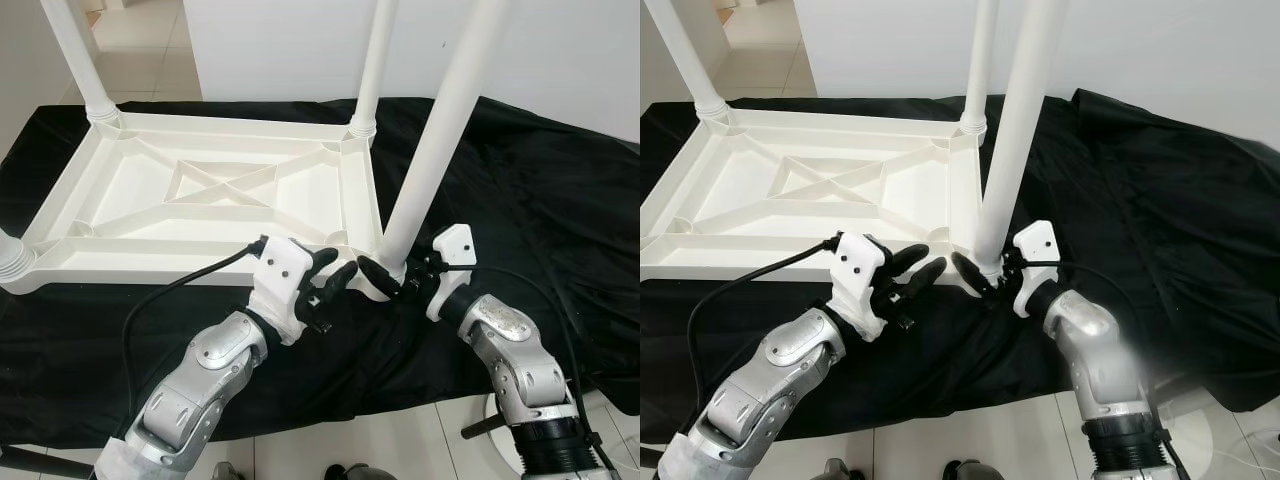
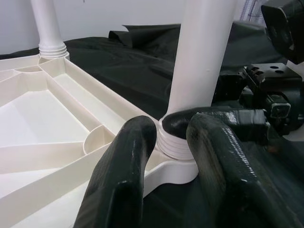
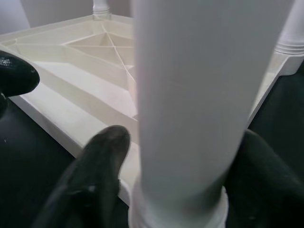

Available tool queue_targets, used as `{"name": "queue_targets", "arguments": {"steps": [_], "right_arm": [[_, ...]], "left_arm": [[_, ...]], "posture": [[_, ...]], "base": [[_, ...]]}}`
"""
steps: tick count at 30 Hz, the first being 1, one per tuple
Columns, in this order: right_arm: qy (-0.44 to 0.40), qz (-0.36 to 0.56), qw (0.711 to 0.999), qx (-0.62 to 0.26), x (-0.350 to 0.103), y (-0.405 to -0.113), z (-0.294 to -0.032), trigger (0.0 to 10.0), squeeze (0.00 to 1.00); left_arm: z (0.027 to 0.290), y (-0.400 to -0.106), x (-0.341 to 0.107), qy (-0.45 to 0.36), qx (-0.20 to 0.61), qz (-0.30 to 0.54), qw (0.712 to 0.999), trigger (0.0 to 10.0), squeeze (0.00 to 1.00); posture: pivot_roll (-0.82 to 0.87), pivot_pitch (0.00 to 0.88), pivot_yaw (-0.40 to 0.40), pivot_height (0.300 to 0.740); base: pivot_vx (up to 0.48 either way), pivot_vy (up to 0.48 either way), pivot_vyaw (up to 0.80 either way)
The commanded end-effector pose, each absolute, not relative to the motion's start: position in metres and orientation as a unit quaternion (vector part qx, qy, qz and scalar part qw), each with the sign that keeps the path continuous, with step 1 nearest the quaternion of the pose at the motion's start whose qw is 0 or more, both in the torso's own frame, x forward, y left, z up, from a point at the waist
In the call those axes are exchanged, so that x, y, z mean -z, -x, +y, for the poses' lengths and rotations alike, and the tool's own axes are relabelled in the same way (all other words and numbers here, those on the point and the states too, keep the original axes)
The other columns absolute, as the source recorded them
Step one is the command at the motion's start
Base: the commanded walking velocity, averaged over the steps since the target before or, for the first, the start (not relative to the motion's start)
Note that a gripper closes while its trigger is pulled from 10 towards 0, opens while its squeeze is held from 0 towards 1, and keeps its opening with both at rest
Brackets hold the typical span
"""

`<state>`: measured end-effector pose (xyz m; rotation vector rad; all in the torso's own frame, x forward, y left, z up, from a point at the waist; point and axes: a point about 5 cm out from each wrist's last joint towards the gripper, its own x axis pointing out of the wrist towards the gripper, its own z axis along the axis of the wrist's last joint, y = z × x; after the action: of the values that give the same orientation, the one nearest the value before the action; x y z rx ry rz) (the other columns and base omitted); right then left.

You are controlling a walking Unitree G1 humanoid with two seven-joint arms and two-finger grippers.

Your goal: Building children table

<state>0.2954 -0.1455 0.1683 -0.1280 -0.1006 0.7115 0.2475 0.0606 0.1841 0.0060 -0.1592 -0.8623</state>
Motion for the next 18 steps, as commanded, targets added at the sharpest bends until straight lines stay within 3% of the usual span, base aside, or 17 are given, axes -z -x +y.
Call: {"name": "queue_targets", "arguments": {"steps": [1,8,9,15,18], "right_arm": [[0.069,-0.023,0.919,-0.389,-0.154,-0.292,-0.132,0.0,0.0],[0.053,-0.021,0.926,-0.372,-0.149,-0.291,-0.139,0.0,0.0],[0.029,-0.016,0.938,-0.345,-0.149,-0.291,-0.14,10.0,0.0],[-0.032,-0.017,0.953,-0.301,-0.15,-0.286,-0.135,10.0,0.0],[-0.048,-0.04,0.97,-0.236,-0.155,-0.281,-0.126,10.0,0.0]], "left_arm": [[0.055,-0.244,-0.183,-0.013,0.461,-0.078,0.884,10.0,0.0],[0.062,-0.241,-0.178,-0.026,0.466,-0.07,0.882,10.0,0.0],[0.064,-0.241,-0.178,-0.025,0.469,-0.066,0.88,10.0,0.0],[0.066,-0.241,-0.177,-0.029,0.473,-0.063,0.878,10.0,0.0],[0.069,-0.244,-0.177,-0.034,0.471,-0.059,0.879,10.0,0.0]], "posture": [[-0.07,0.104,-0.036,0.74],[-0.07,0.115,-0.044,0.74],[-0.07,0.115,-0.043,0.74],[-0.07,0.123,-0.045,0.74],[-0.08,0.132,-0.035,0.74]], "base": [[0.0,0.0,0.0],[0.0,0.0,0.0],[0.0,0.0,0.0],[0.0,0.0,0.0],[0.0,0.0,0.0]]}}
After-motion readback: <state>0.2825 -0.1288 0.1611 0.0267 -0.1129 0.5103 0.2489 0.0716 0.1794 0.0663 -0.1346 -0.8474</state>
